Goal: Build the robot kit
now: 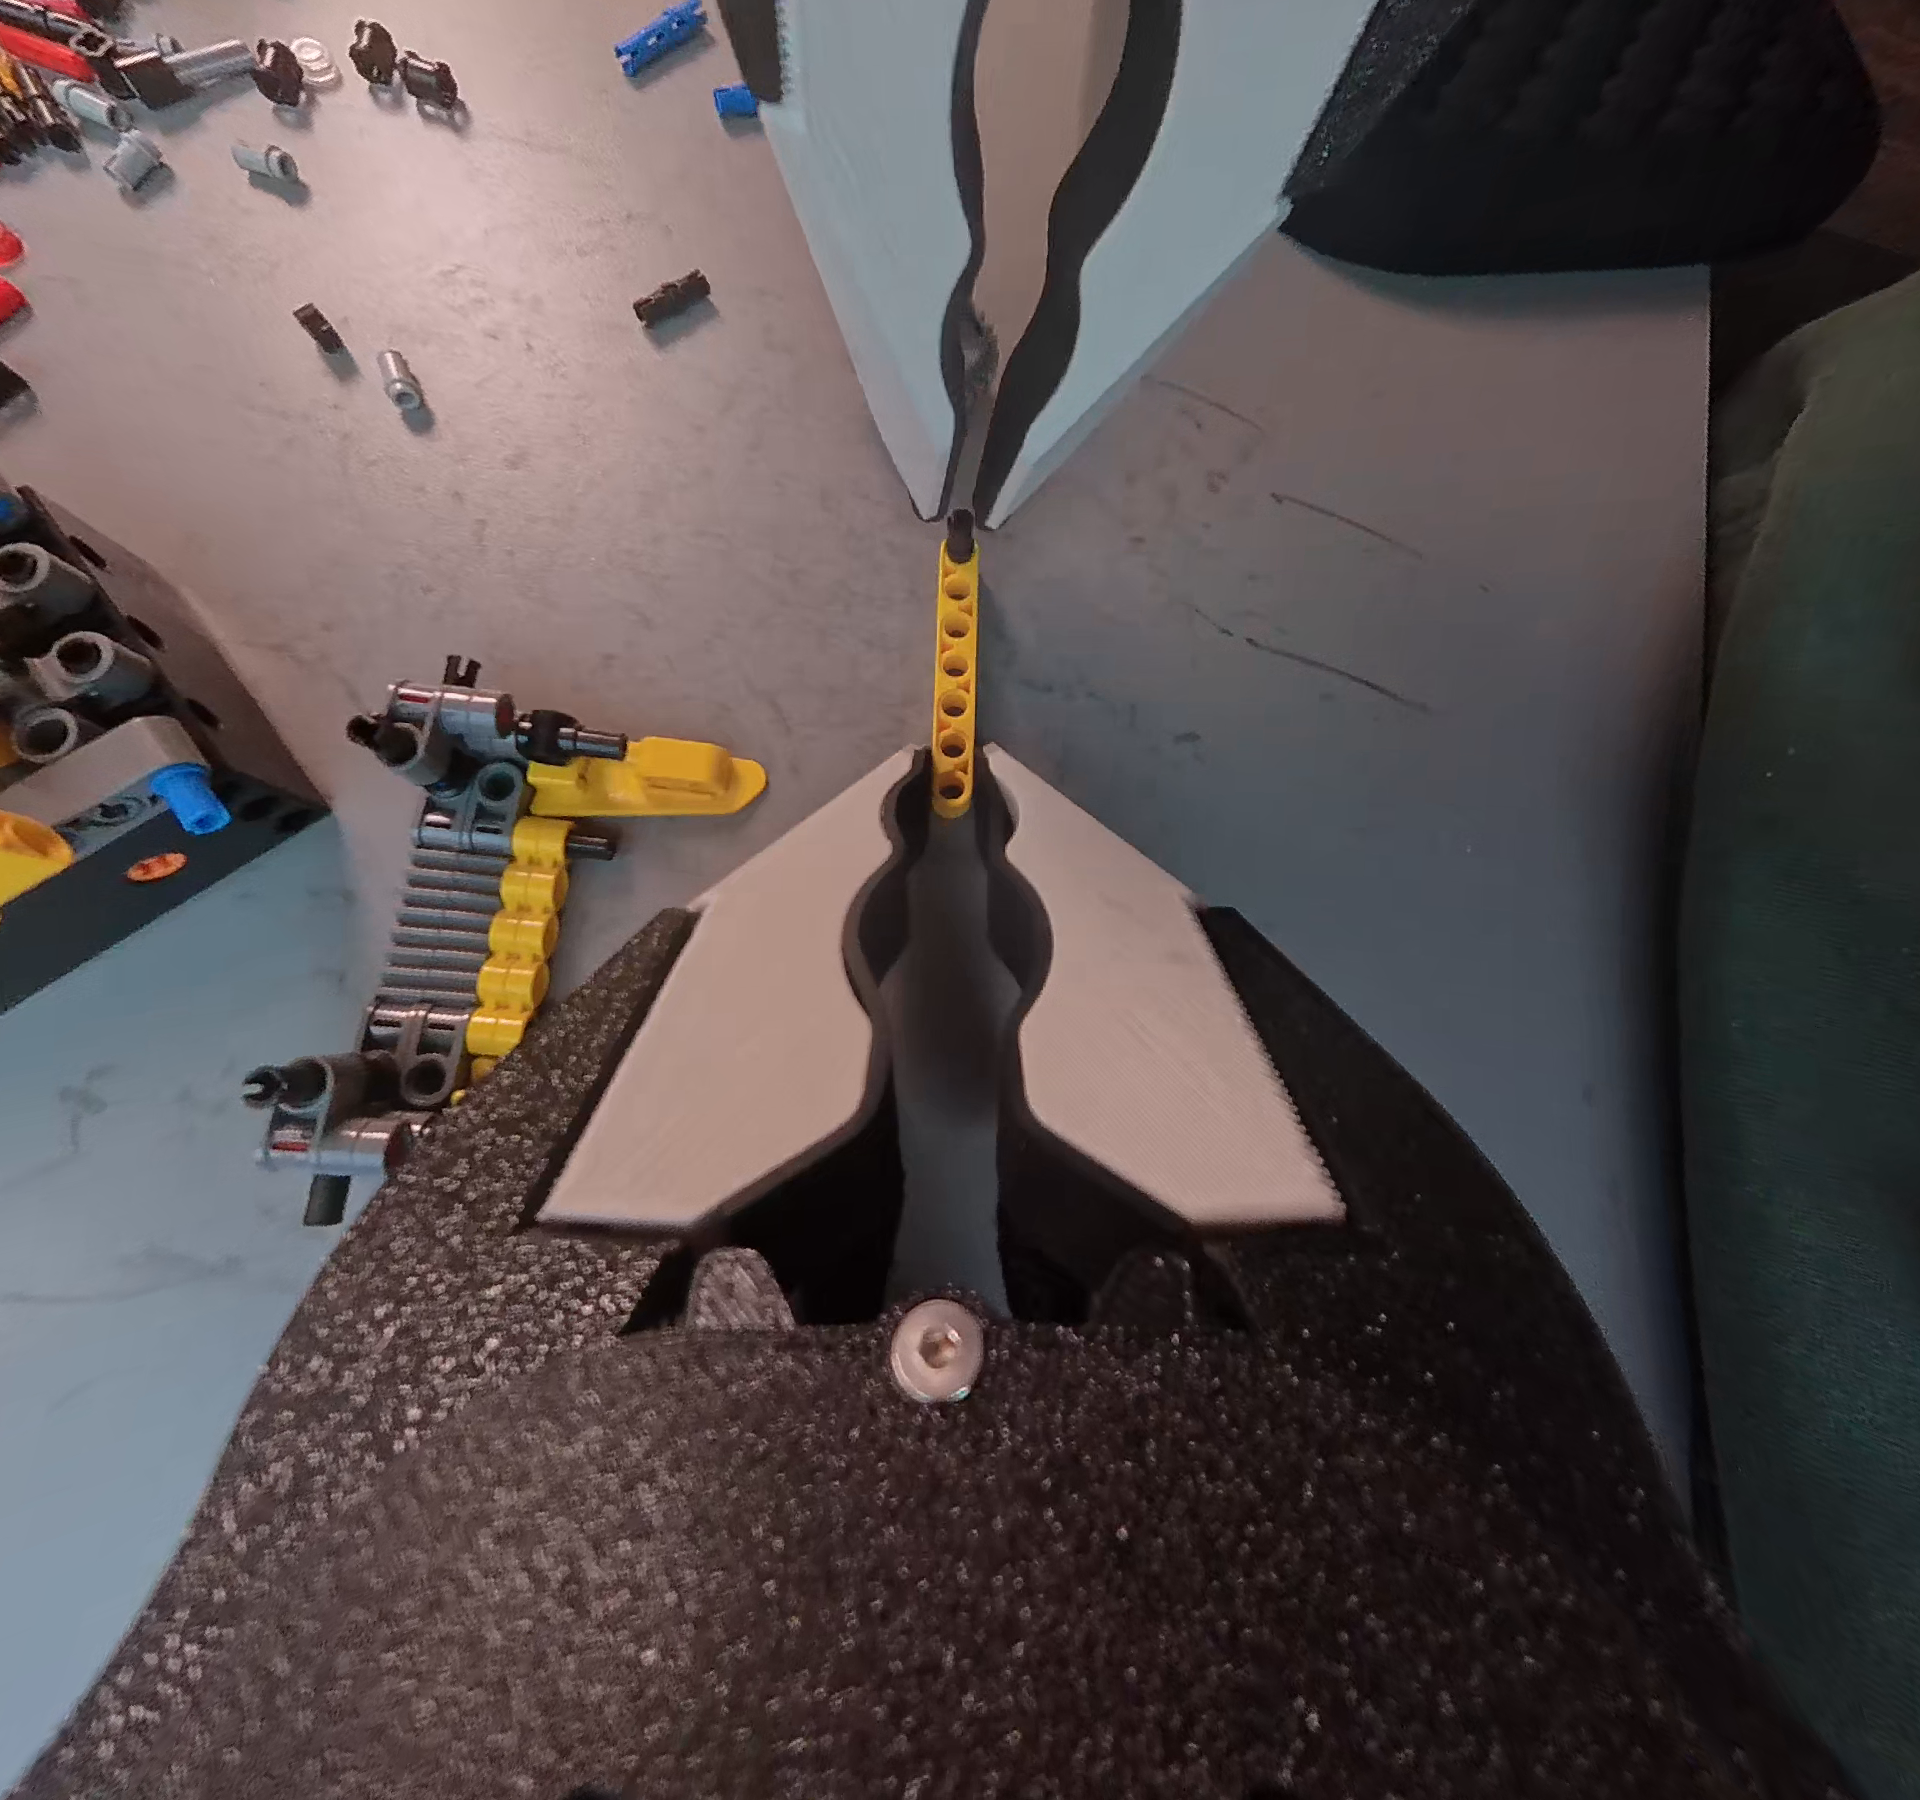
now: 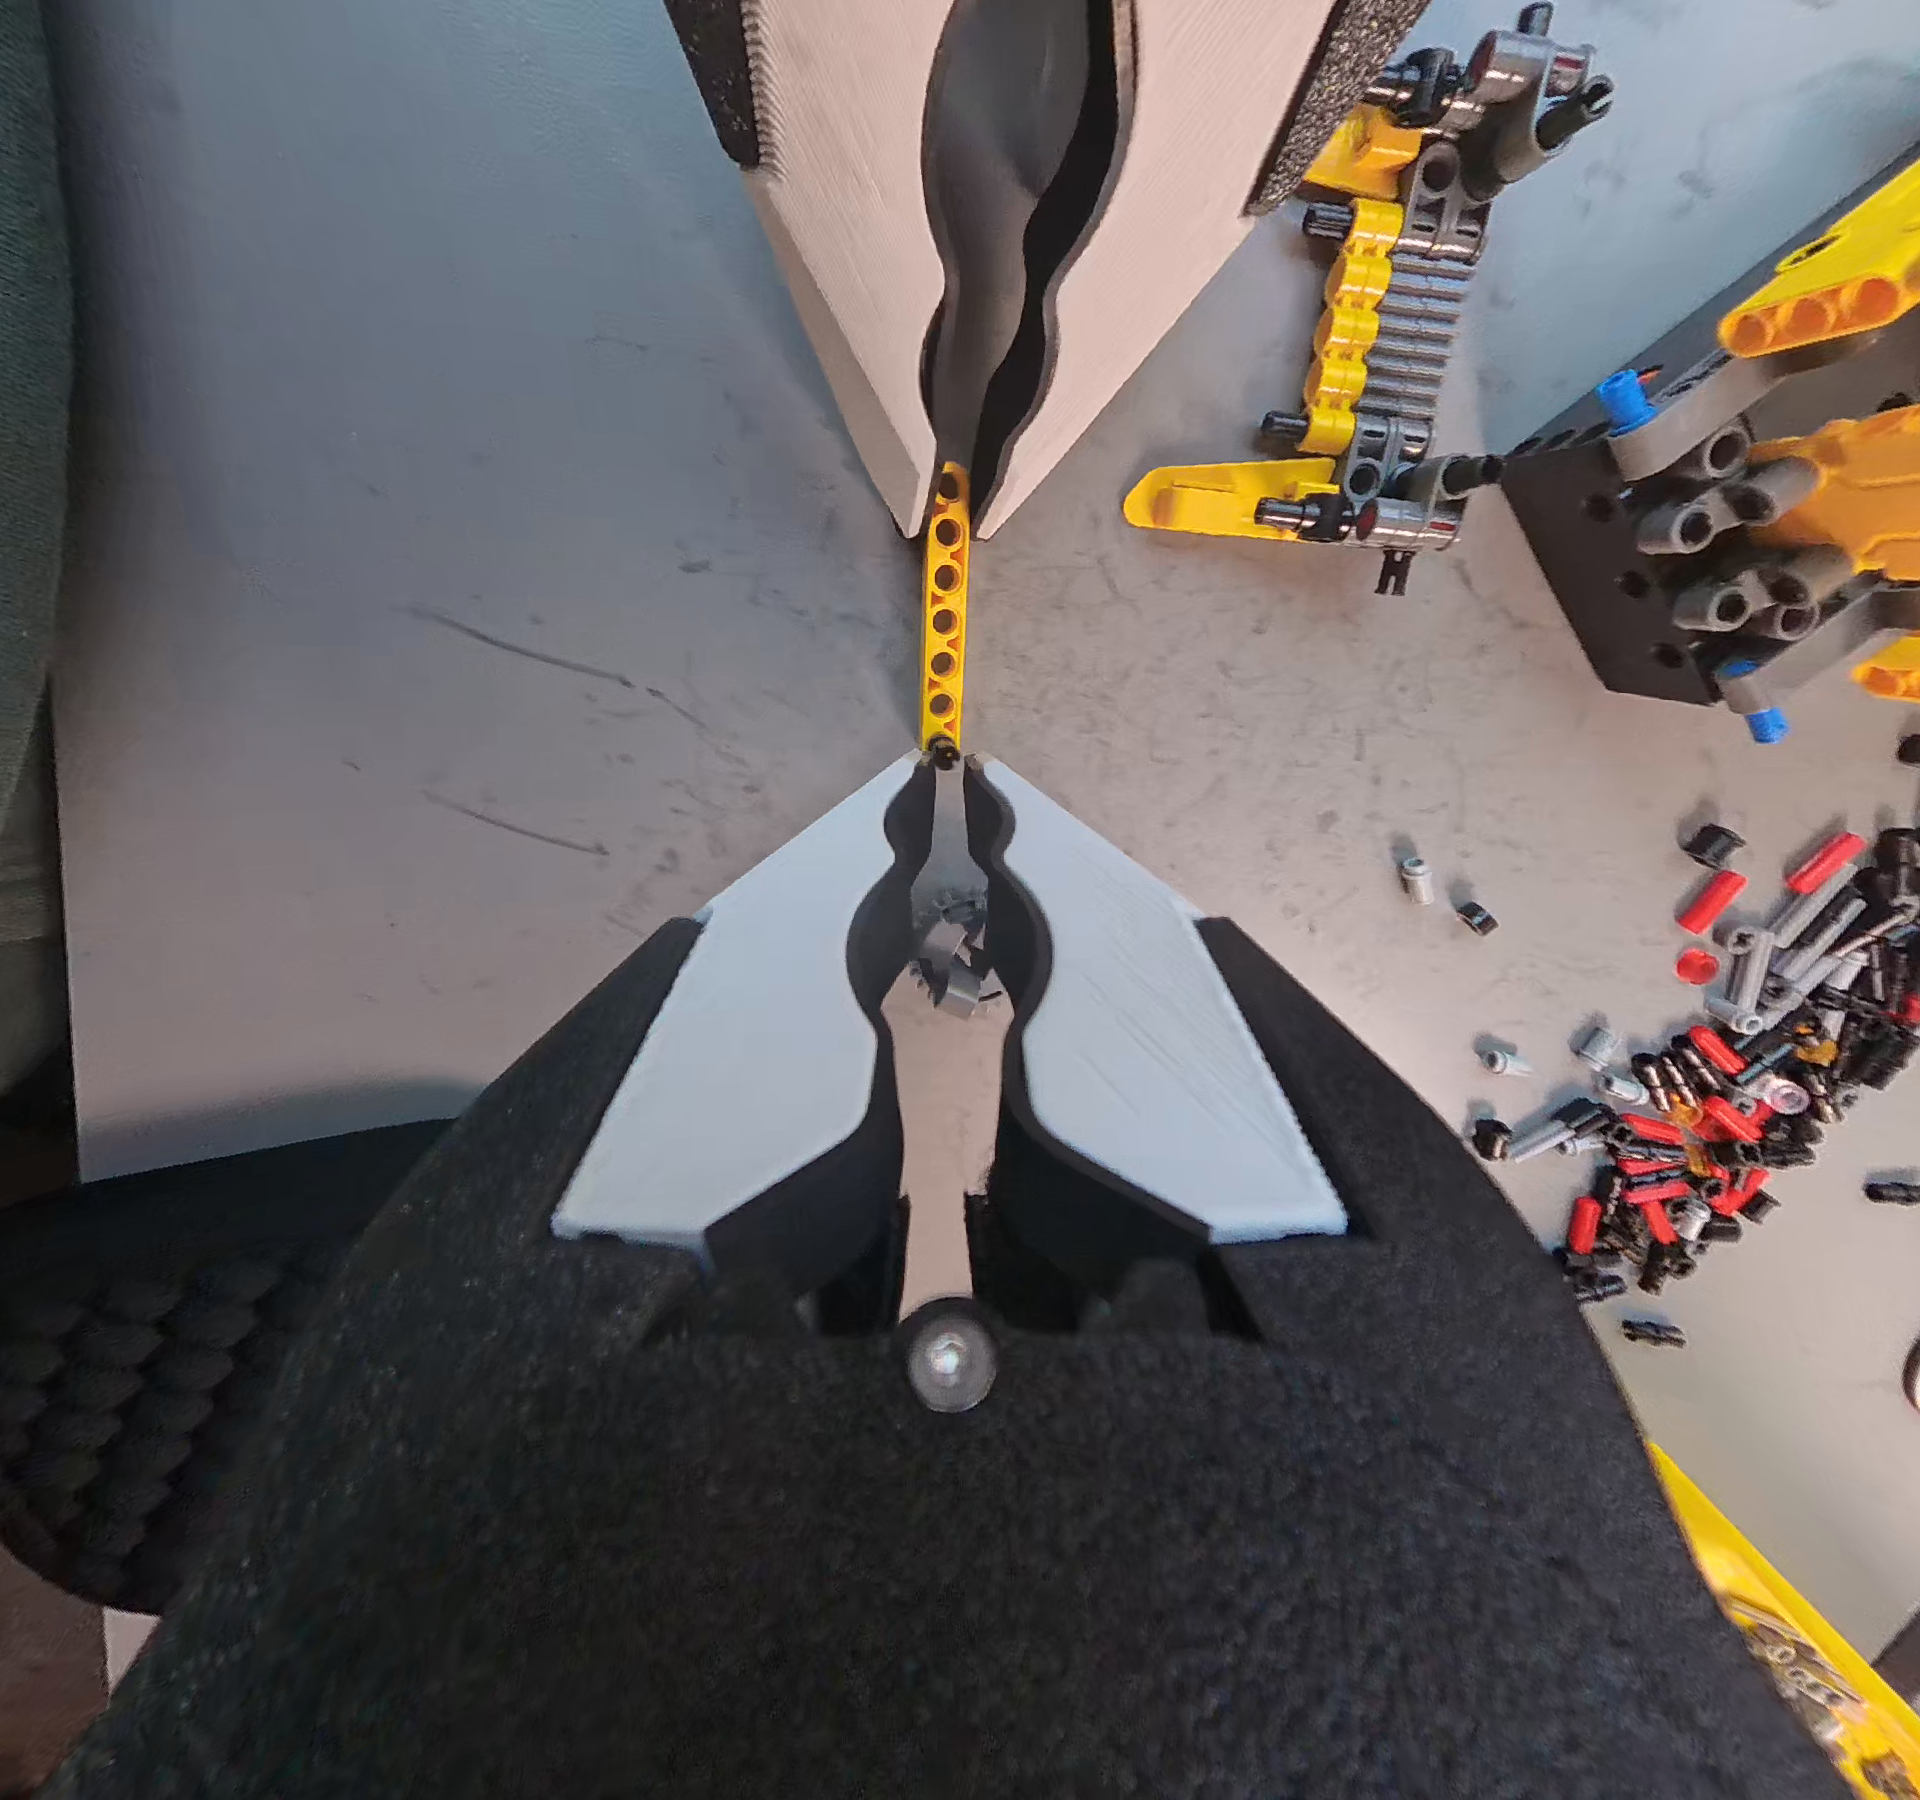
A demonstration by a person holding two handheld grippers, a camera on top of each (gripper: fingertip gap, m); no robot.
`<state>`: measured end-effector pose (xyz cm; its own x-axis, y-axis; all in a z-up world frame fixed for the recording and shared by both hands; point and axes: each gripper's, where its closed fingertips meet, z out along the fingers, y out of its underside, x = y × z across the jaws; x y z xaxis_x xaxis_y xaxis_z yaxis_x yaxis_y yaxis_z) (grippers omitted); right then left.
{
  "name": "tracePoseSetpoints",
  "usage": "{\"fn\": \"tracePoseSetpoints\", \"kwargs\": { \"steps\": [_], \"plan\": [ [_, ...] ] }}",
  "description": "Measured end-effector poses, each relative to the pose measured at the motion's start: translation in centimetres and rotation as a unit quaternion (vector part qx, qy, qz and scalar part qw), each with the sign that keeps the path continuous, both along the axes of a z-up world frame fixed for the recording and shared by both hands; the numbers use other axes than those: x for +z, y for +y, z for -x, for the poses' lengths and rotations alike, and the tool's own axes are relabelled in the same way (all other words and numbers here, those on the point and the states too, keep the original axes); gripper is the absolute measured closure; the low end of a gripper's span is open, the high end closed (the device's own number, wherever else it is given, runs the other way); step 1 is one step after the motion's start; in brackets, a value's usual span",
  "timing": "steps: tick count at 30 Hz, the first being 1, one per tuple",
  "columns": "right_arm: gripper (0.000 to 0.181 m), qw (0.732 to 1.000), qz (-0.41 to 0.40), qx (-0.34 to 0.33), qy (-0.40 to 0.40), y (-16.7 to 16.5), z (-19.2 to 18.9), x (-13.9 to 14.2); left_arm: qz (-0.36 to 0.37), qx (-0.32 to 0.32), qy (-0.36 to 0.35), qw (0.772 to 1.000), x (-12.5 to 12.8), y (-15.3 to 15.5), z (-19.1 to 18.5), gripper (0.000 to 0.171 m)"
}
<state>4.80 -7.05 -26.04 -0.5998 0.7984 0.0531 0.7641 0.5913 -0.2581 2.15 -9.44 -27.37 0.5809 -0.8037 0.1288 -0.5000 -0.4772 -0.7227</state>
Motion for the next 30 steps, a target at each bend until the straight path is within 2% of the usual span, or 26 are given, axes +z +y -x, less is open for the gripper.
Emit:
{"fn": "tracePoseSetpoints", "kwargs": {
  "steps": [9,14,18,22,25,27,30],
  "plan": [
    [0.178,1.0,0.015,0.014,-0.02,-0.4,0.0,-0.3,-0.008,0.001,0.007,1.0,0.0,0.0,0.0,0.165],
    [0.18,0.998,-0.022,0.05,-0.024,-0.5,0.0,-0.6,-0.004,0.001,0.005,1.0,0.0,-0.1,0.0,0.165],
    [0.18,0.999,-0.015,0.045,-0.027,-0.5,0.0,-0.6,-0.004,0.0,0.005,1.0,0.0,-0.1,0.0,0.165],
    [0.179,1.0,-0.011,0.022,-0.014,-0.5,0.0,-0.6,-0.002,0.0,0.003,1.0,0.0,-0.1,0.0,0.165],
    [0.177,0.999,0.01,-0.018,0.032,-0.3,0.2,-0.1,-0.003,-0.004,0.002,1.0,0.0,-0.2,0.0,0.165],
    [0.164,0.992,0.063,-0.062,0.09,-0.6,0.7,1.6,-0.001,-0.005,-0.001,1.0,0.0,-0.2,-0.1,0.165],
    [0.155,0.969,0.085,-0.145,0.182,1.5,0.4,4.7,-0.001,-0.007,-0.001,1.0,0.0,-0.3,-0.1,0.165]
  ]
}}
